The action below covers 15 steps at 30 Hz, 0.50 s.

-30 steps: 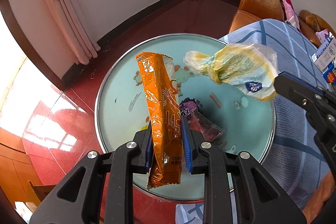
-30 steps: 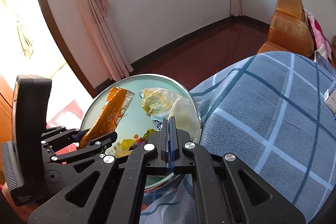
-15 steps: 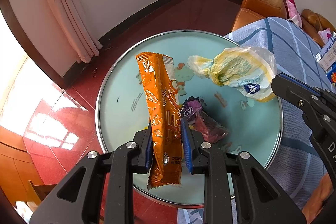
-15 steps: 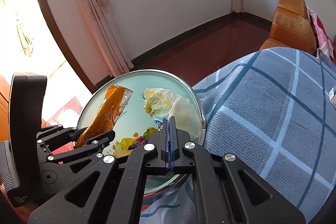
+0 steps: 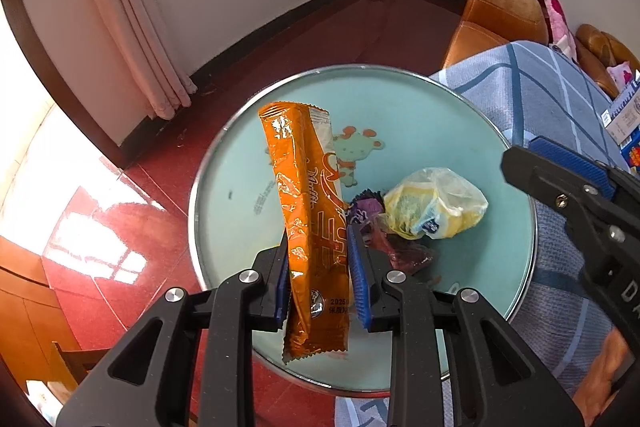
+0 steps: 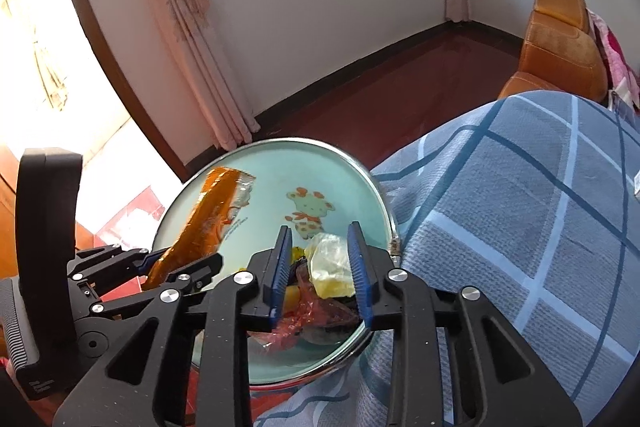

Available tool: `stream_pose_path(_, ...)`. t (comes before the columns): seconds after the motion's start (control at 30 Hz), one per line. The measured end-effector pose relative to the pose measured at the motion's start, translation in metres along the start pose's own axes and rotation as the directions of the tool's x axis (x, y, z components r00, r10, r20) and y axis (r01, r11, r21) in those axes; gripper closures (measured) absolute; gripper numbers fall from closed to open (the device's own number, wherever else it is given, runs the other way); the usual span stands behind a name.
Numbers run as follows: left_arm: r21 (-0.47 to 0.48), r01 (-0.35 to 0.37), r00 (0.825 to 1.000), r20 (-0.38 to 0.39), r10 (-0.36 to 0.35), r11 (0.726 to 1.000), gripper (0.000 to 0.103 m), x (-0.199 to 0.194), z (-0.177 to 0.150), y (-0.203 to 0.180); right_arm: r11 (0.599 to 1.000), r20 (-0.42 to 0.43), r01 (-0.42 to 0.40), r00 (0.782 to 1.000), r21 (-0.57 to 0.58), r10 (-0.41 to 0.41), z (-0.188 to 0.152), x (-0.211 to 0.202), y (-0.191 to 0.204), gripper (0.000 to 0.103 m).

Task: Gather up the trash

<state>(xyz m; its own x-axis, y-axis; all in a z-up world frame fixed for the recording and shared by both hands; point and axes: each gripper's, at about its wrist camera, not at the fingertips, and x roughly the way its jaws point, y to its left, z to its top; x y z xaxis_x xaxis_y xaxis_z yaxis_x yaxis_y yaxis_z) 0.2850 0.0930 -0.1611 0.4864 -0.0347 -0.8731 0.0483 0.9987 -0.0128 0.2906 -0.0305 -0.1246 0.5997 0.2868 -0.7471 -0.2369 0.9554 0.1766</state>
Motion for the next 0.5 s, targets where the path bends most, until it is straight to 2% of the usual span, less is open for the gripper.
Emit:
stream_pose_path(0.07,-0.002,-0.005,1.0,0.026,0.005,1.0,0.075,-0.009,0.0,0.001,1.0,0.014,0.006,1.0,0.012,-0.006,0.001,-0.006,-0.003,0.064)
stream_pose_path(0.1,0.001,-0.01,0.999,0.046,0.01,1.0,0.068,-0.015,0.0,0.0,1.0,0.019,0.011,1.0,0.016,-0.012,0.001,-0.008,-0.004,0.054)
stream_pose_path(0.13,0.006,-0.026,0.997,0.073,0.026,1.0,0.053,-0.023,0.0,-0.001,1.0,0.027,0.018,0.999,0.023,-0.019,0.001,-0.011,-0.005,0.049)
stream_pose_path(0.17,0.01,-0.04,0.995,0.09,0.039,0.999,0.046,-0.027,0.001,0.001,0.999,0.031,0.02,0.999,0.028,-0.02,0.002,-0.013,-0.006,0.043)
stream_pose_path(0.23,0.024,-0.068,0.989,0.132,0.064,0.997,0.043,-0.038,0.0,-0.001,0.999,0.04,0.025,0.999,0.044,-0.027,0.001,-0.019,-0.009,0.04)
stream_pose_path(0.27,0.026,-0.069,0.988,0.137,0.065,0.997,0.042,-0.041,0.001,-0.001,0.998,0.043,0.029,0.999,0.05,-0.031,0.001,-0.021,-0.009,0.034)
stream_pose_path(0.33,0.014,-0.068,0.988,0.142,0.065,0.998,0.032,-0.046,-0.001,-0.001,0.998,0.057,0.031,0.998,0.062,-0.035,-0.001,-0.028,-0.01,0.027)
stream_pose_path(0.47,-0.002,-0.084,0.983,0.164,0.083,0.996,0.025,-0.058,-0.006,-0.001,0.997,0.069,0.037,0.997,0.061,-0.041,-0.005,-0.039,-0.008,0.017)
stream_pose_path(0.5,-0.009,-0.091,0.981,0.169,0.091,0.996,0.02,-0.062,-0.008,0.0,0.997,0.071,0.035,0.997,0.062,-0.039,-0.006,-0.041,-0.008,0.015)
